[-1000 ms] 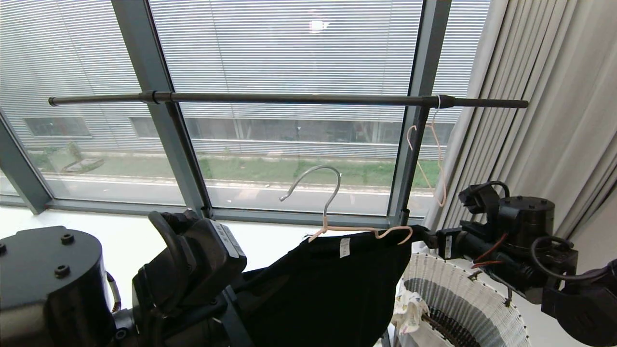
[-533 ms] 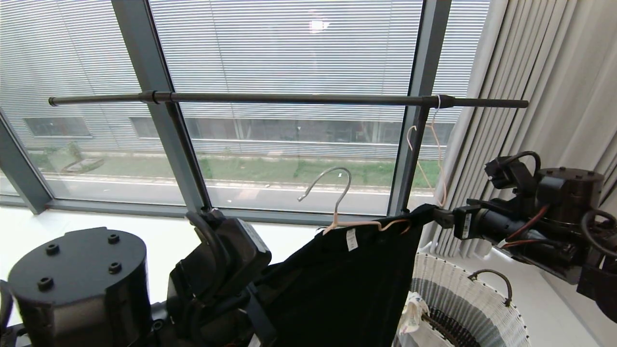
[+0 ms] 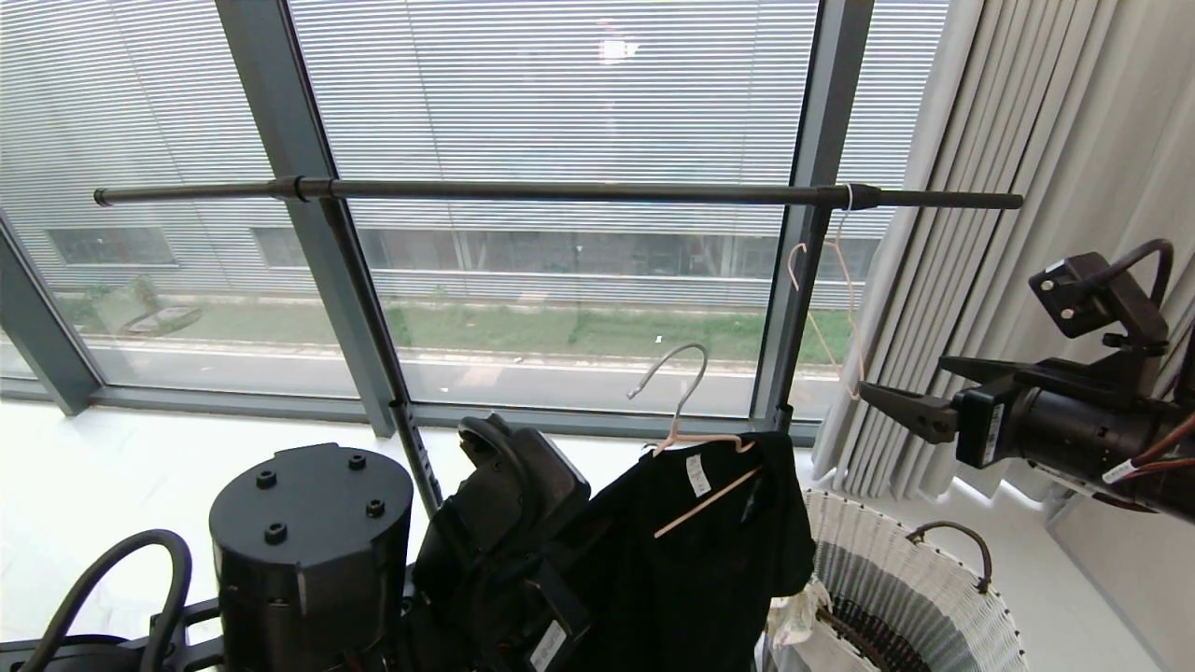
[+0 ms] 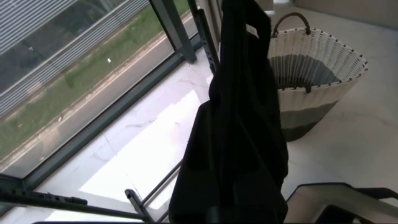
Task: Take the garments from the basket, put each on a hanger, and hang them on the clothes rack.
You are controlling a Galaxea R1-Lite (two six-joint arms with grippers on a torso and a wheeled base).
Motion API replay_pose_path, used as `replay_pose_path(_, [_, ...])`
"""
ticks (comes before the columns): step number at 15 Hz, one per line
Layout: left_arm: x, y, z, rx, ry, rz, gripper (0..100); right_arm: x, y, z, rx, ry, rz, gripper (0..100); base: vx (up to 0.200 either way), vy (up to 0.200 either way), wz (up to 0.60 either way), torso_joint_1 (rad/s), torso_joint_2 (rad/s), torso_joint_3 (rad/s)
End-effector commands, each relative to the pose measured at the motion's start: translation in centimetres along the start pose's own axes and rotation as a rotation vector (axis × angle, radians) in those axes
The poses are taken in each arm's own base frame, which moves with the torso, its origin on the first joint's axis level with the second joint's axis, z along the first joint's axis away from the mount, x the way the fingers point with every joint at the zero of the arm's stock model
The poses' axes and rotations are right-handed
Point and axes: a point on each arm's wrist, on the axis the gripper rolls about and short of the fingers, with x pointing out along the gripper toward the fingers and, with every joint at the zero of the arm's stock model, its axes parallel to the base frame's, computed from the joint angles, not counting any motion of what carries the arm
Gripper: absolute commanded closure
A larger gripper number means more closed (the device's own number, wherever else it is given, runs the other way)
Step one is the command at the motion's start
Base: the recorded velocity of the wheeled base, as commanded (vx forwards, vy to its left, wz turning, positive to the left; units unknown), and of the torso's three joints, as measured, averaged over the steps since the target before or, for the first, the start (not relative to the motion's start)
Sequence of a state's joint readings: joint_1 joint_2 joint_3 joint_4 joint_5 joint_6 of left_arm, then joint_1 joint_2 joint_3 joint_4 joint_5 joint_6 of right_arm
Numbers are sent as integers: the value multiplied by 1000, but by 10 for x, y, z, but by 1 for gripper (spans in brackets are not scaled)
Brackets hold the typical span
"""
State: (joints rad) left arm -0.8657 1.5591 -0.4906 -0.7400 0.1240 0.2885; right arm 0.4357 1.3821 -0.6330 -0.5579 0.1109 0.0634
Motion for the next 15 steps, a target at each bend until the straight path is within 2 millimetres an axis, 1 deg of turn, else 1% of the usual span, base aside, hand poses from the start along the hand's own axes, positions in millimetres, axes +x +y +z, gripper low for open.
replay_pose_path(1, [2,0,-1,0,6,-1,100,-16,3,7,-24,-30,23,0,0,0,0,0,0,0])
replay_pose_path(3, [1,-3,2,2,-8,-15,100,-20,3,5,-88,-5,27,0,0,0,0,0,0,0])
replay_pose_path(4, [0,-7,4,5,-21,-34,100,-22,4,3,-159,18,60,0,0,0,0,0,0,0])
replay_pose_path(6, [-1,-16,12,16,-68,-86,100,-29,8,0,-281,51,215,0,0,0,0,0,0,0])
replay_pose_path(7, [-1,-18,14,19,-78,-103,100,-30,9,-2,-321,65,264,0,0,0,0,0,0,0])
replay_pose_path(8, [-1,-24,18,27,-93,-128,100,-32,11,-5,-383,81,350,0,0,0,0,0,0,0])
replay_pose_path(9, [-1,-27,19,31,-97,-142,100,-32,12,-7,-415,90,400,0,0,0,0,0,0,0])
replay_pose_path(10, [0,-32,19,38,-94,-163,100,-33,16,-11,-468,122,488,0,0,0,0,0,0,0])
replay_pose_path(13, [-3,-45,20,63,-109,-231,100,-33,20,-23,-536,198,579,0,0,0,0,0,0,0])
replay_pose_path(15, [-5,-50,19,134,-123,-273,100,-31,22,-29,-577,230,638,0,0,0,0,0,0,0])
